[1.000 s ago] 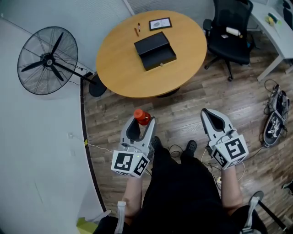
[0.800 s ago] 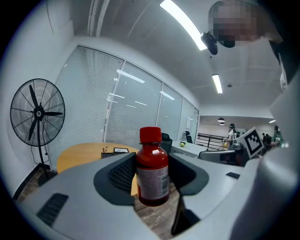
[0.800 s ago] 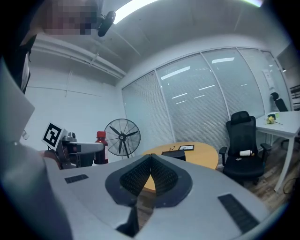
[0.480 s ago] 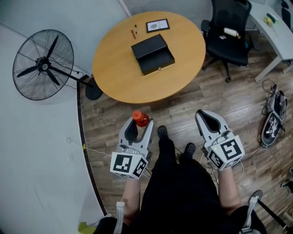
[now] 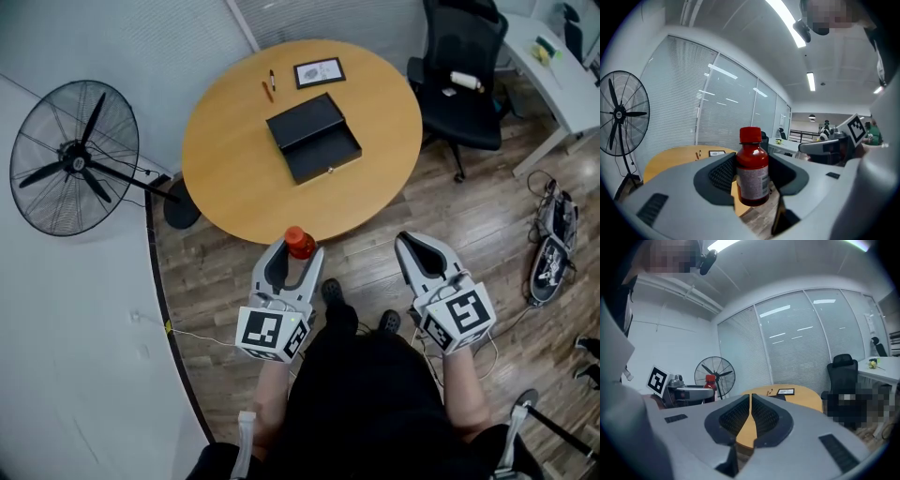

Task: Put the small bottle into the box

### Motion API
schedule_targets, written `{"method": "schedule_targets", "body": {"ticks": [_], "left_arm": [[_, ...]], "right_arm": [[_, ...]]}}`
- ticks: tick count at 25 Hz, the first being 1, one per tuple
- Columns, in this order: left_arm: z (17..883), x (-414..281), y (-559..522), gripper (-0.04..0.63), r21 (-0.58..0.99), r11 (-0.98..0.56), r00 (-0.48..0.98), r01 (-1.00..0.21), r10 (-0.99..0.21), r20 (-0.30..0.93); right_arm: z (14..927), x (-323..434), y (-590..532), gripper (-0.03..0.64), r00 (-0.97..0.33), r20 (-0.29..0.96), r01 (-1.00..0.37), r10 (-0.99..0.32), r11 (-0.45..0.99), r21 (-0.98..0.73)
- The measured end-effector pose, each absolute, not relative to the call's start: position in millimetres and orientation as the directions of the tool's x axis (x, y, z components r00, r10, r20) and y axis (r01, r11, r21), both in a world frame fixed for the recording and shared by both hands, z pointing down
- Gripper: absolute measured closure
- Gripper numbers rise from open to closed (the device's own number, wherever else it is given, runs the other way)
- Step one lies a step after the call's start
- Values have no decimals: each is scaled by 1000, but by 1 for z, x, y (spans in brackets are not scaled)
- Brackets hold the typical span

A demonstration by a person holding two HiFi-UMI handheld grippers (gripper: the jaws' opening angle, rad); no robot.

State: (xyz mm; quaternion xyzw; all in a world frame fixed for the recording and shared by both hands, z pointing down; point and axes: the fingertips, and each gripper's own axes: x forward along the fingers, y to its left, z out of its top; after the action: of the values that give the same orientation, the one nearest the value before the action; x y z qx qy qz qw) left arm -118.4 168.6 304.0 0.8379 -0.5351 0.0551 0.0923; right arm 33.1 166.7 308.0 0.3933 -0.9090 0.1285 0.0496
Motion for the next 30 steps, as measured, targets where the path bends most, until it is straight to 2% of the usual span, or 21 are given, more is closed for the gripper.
{"method": "schedule_targets", "body": {"ticks": [18, 30], "left_arm": [[324, -182, 101, 385, 85, -583, 586, -808, -779, 223], [346, -186, 97, 383, 143, -591, 606, -794, -747, 275]], "right_arm": [[321, -45, 102, 606, -561, 244, -828, -791, 530, -184], [340, -51, 104, 606, -544, 295, -839, -785, 503, -207]]}}
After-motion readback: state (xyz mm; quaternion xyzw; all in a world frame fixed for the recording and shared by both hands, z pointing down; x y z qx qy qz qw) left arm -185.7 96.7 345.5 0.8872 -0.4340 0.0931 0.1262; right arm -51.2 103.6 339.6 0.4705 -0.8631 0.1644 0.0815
